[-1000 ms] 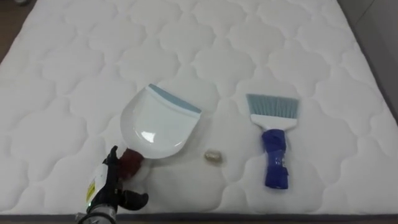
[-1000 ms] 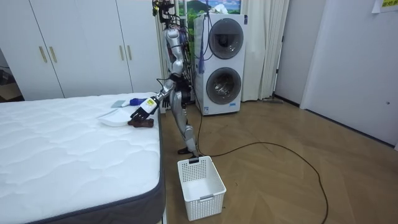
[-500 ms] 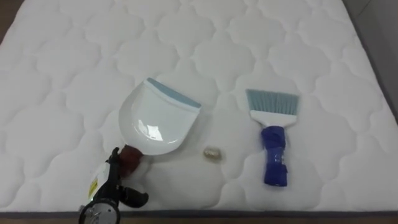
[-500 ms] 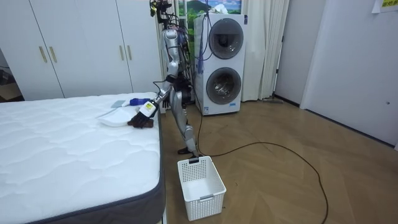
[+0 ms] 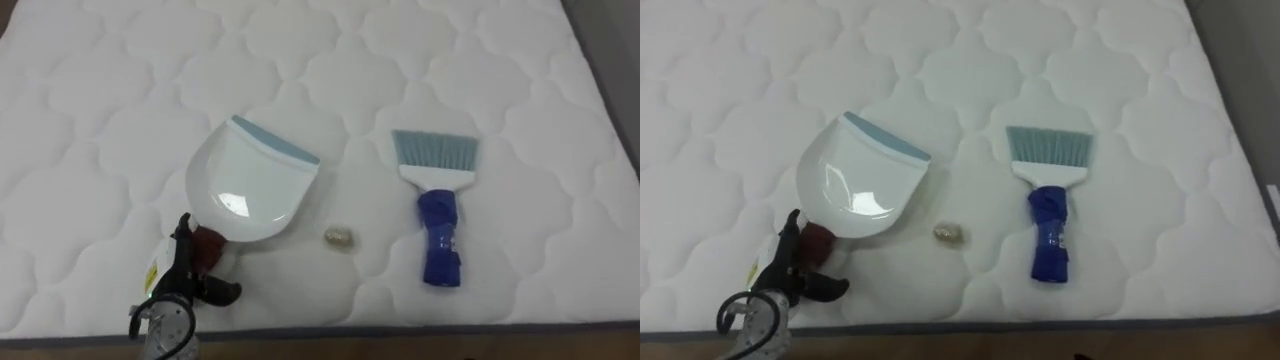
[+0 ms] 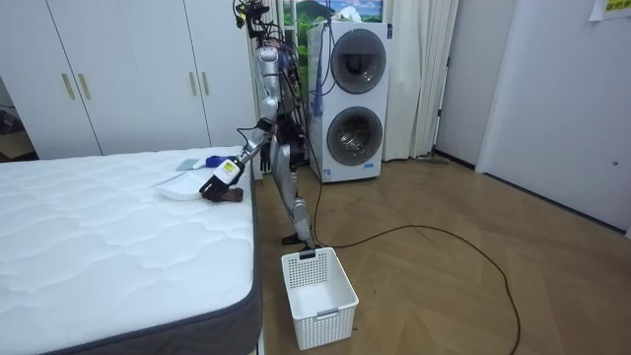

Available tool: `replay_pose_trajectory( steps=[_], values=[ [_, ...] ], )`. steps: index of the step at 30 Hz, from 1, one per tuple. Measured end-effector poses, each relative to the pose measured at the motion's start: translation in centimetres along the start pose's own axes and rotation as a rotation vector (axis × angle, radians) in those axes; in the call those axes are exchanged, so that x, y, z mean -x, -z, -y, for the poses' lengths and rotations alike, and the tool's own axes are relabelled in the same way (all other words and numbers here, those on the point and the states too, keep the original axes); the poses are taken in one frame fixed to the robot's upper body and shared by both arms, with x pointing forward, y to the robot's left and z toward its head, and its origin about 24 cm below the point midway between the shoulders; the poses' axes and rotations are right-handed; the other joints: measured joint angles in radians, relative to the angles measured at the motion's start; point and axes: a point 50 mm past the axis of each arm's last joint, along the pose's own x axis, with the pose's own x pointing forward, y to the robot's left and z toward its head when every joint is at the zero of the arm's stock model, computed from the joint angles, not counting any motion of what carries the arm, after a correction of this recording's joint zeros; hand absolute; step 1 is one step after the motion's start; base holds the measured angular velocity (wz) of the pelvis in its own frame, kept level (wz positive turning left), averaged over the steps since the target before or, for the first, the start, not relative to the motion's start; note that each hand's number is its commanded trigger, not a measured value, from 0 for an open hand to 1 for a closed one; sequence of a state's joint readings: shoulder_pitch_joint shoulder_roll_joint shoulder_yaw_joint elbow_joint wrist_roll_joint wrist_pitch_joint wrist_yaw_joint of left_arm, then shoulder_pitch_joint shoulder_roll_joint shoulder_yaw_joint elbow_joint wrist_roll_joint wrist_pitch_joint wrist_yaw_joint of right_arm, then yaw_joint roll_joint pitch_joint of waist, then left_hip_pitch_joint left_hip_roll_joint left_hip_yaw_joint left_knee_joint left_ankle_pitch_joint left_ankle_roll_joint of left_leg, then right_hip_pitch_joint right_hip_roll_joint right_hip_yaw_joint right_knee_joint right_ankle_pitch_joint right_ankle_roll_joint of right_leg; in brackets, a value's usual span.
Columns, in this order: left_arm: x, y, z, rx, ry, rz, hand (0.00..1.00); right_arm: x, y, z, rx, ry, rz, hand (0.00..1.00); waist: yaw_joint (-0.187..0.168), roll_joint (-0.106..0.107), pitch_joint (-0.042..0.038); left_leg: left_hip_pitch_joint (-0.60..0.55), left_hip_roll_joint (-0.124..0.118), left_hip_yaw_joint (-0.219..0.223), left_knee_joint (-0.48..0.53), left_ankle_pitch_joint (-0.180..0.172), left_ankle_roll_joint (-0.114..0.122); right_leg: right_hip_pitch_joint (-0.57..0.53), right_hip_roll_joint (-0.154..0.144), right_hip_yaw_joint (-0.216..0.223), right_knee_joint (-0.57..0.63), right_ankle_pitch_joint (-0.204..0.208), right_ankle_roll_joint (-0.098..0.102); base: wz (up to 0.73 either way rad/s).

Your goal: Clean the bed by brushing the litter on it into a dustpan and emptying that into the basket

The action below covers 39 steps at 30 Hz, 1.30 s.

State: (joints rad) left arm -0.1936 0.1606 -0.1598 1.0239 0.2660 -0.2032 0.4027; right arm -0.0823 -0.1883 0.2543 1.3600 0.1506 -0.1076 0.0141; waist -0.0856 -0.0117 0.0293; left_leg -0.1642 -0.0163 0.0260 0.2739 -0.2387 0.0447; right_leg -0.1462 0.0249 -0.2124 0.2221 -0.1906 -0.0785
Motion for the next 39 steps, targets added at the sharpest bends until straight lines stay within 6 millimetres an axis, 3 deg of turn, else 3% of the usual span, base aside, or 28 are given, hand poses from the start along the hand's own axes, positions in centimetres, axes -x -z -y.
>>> replay_pose_trajectory(
  steps=[12, 24, 25, 26, 27, 39],
  values=[
    [0.0, 1.3, 0.1, -0.036, 0.019, -0.08, 0.0, 0.0, -0.1, 0.0, 0.002, 0.006, -0.011, 0.0, 0.005, 0.0, 0.0003, -0.002, 0.001, 0.02, -0.001, 0.0, 0.0, -0.007, -0.001, 0.007, 0.003, 0.0, 0.0, -0.03],
    [-0.8, 1.1, -0.1, -0.084, 0.039, -0.136, 0.0, -0.1, -0.1, 0.1, 0.017, 0.022, -0.046, 0.0, 0.0, 0.0, 0.0003, -0.019, 0.004, 0.032, 0.004, 0.001, 0.002, -0.044, -0.004, 0.017, 0.041, 0.0, 0.0, -0.03],
    [-0.8, 1.2, -0.1, -0.085, 0.039, -0.139, 0.4, -0.1, -0.2, 0.1, 0.016, 0.022, -0.043, 0.0, 0.002, -0.001, 0.0004, -0.022, 0.004, 0.039, 0.005, 0.002, 0.003, -0.05, -0.005, 0.017, 0.047, 0.0, 0.0, -0.08],
    [-0.8, 1.2, -0.1, -0.085, 0.039, -0.14, 0.63, -0.1, -0.2, 0.1, 0.014, 0.023, -0.044, 0.0, 0.002, -0.001, 0.0004, -0.023, 0.004, 0.042, 0.006, 0.002, 0.003, -0.052, -0.005, 0.017, 0.052, 0.0, 0.0, -0.06],
    [-0.8, 1.2, -0.1, -0.086, 0.039, -0.142, 1.0, -0.1, -0.2, 0.1, 0.011, 0.023, -0.044, 0.0, 0.001, -0.001, 0.0006, -0.024, 0.005, 0.045, 0.01, 0.002, 0.003, -0.053, -0.006, 0.017, 0.054, 0.0, 0.0, -0.04],
    [-1.8, 0.7, -2.0, -0.12, -0.031, -0.154, 1.0, -0.2, -0.5, 0.1, -0.002, 0.033, -0.053, 0.0, -0.006, -0.007, 0.0041, -0.07, 0.002, 0.096, 0.034, 0.011, 0.017, -0.117, -0.026, 0.02, 0.105, -0.002, 0.0, -0.03]
  ],
)
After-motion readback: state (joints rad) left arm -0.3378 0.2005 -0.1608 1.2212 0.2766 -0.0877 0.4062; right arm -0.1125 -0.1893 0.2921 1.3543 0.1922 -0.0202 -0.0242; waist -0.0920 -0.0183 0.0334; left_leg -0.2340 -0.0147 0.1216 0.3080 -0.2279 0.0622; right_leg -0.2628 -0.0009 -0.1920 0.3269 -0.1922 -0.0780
